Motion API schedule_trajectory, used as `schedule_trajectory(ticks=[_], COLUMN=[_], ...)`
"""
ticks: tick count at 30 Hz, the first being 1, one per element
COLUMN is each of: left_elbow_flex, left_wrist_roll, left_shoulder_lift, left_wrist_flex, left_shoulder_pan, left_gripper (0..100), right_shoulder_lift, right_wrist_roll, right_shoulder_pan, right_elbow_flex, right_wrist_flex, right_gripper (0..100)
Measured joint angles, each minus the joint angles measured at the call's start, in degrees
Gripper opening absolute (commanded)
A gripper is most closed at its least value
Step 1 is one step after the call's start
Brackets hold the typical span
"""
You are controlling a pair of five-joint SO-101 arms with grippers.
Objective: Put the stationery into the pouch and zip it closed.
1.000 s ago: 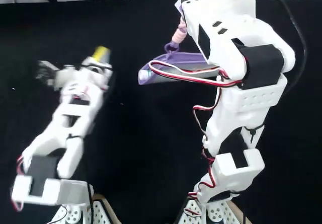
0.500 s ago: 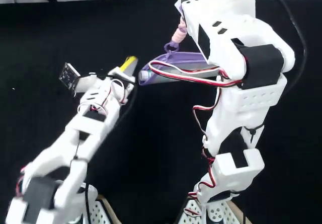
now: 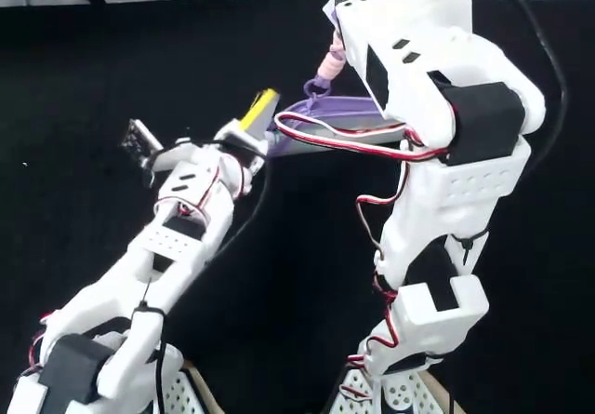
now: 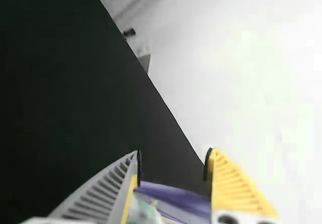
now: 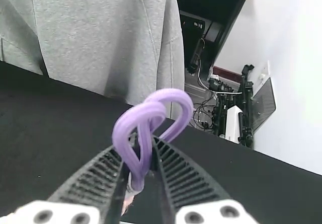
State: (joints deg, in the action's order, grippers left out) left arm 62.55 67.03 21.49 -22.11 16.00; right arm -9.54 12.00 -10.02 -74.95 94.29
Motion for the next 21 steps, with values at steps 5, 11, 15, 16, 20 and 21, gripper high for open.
schedule_trajectory(ticks=[5,11,15,16,20,21], left_elbow_flex=[3.25,8.79,10.20,10.20,10.37,10.99], left_wrist_roll=[0.18,0.35,-1.67,-3.34,-9.32,-10.02], left_shoulder_lift=[2.29,15.03,25.05,26.99,29.80,29.98], left_wrist_flex=[0.26,9.14,18.99,20.84,24.35,24.62], left_shoulder_pan=[-6.86,-7.03,-3.16,-2.20,-1.05,-1.14], left_gripper=[22,22,22,22,22,22], right_shoulder_lift=[0.00,0.00,0.00,0.00,0.00,0.00], right_wrist_roll=[0.00,0.00,0.00,0.00,0.00,0.00], right_shoulder_pan=[0.00,0.00,0.00,0.00,0.00,0.00], right_elbow_flex=[0.00,0.00,0.00,0.00,0.00,0.00], right_wrist_flex=[0.00,0.00,0.00,0.00,0.00,0.00], right_gripper=[1.1,1.1,1.1,1.1,1.1,1.1])
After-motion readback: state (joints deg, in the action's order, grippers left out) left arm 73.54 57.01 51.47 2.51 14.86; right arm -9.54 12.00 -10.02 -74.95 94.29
